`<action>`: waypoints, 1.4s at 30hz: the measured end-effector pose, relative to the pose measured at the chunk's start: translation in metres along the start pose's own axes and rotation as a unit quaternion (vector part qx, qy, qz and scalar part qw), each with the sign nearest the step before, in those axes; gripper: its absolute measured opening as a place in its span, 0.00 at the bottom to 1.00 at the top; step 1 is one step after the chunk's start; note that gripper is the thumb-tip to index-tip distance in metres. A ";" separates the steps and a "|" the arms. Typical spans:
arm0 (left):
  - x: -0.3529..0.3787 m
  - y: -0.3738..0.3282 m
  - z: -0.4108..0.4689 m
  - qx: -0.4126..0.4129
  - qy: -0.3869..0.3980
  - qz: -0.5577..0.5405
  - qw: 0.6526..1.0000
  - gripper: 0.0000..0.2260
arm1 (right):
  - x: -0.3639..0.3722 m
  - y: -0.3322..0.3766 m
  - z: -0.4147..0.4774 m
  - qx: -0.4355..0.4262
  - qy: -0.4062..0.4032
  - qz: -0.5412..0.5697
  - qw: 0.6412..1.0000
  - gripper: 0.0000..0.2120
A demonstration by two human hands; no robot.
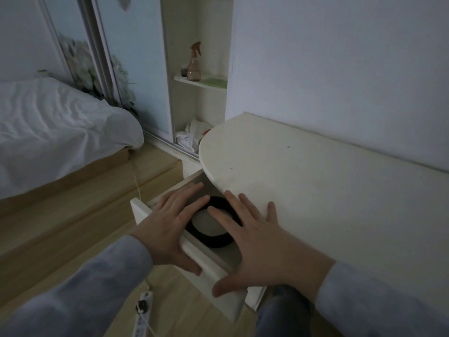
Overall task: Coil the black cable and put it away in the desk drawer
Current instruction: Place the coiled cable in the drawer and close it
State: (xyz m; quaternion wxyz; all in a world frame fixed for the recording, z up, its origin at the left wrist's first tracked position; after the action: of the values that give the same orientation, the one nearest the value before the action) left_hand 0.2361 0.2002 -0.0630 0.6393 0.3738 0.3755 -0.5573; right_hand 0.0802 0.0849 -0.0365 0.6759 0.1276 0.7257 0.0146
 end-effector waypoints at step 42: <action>0.061 -0.048 0.114 -0.235 -0.116 0.037 0.964 0.38 | -0.019 -0.076 0.004 0.165 -0.162 0.005 0.973 0.59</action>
State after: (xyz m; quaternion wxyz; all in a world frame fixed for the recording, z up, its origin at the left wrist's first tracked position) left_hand 0.2018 0.0671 -0.0701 0.7681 0.1598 0.4053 -0.4693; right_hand 0.0723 0.0071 -0.0327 0.7543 0.2415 0.5980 -0.1233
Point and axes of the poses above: each hand's wrist, its own z-axis towards the middle knuckle, its own x-axis out of the palm, y = z × x, the point moved 5 cm from there along z, towards the middle knuckle, and after that the axes turned 6 degrees about z, right-handed, at the moved point
